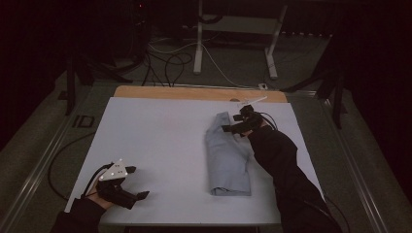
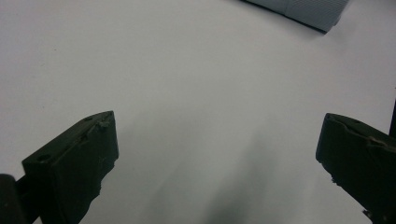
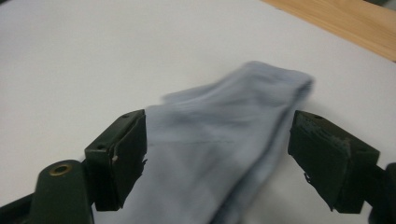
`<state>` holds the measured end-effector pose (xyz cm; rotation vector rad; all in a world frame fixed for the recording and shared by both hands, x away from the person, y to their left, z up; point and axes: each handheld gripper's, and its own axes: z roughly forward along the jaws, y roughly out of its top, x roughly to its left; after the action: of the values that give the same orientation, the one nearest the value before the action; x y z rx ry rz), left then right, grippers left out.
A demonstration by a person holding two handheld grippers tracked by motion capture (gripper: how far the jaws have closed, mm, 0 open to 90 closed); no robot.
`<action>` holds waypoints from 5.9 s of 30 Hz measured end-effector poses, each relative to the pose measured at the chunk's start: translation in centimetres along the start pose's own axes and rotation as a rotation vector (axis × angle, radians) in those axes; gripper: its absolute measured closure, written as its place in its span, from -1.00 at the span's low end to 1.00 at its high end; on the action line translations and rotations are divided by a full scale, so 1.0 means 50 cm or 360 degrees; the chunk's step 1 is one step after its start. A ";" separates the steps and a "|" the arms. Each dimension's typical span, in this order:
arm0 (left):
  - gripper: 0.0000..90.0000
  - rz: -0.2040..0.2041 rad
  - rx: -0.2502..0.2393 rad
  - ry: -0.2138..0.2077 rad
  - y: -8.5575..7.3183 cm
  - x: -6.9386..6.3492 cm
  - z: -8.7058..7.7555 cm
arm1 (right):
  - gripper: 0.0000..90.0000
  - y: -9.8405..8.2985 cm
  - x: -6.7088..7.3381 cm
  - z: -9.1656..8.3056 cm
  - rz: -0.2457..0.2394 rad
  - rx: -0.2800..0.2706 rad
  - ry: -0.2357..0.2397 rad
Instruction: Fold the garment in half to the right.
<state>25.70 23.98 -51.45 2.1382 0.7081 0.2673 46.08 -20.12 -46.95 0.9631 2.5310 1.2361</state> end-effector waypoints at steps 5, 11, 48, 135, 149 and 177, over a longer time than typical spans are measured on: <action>-0.99 0.0004 -0.0014 0.0001 0.001 -0.001 -0.003 | -0.52 -0.008 0.041 -0.022 -0.0071 -0.0043 0.0085; -0.99 0.0004 -0.0019 0.0000 0.001 -0.001 -0.005 | -0.53 -0.018 0.089 -0.038 -0.0141 -0.0071 0.0165; -0.99 0.0003 -0.0005 -0.0019 -0.001 0.000 -0.003 | 1.00 -0.118 0.239 -0.054 -0.0482 0.0008 0.0422; -0.99 0.0014 -0.0005 -0.0006 -0.001 -0.002 -0.008 | -0.79 -0.120 0.180 -0.090 -0.0292 -0.0078 0.0299; -0.99 0.0023 -0.0010 -0.0005 0.000 -0.004 -0.012 | -0.79 -0.151 0.163 -0.116 -0.0259 -0.0097 0.0150; -0.99 0.0032 -0.0006 -0.0013 -0.001 -0.006 -0.012 | -0.79 -0.313 0.159 -0.168 -0.0052 -0.0109 -0.0010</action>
<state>25.17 24.24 -51.10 2.1427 0.6811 0.2700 29.01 -27.71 -52.34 0.9054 2.4720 1.2997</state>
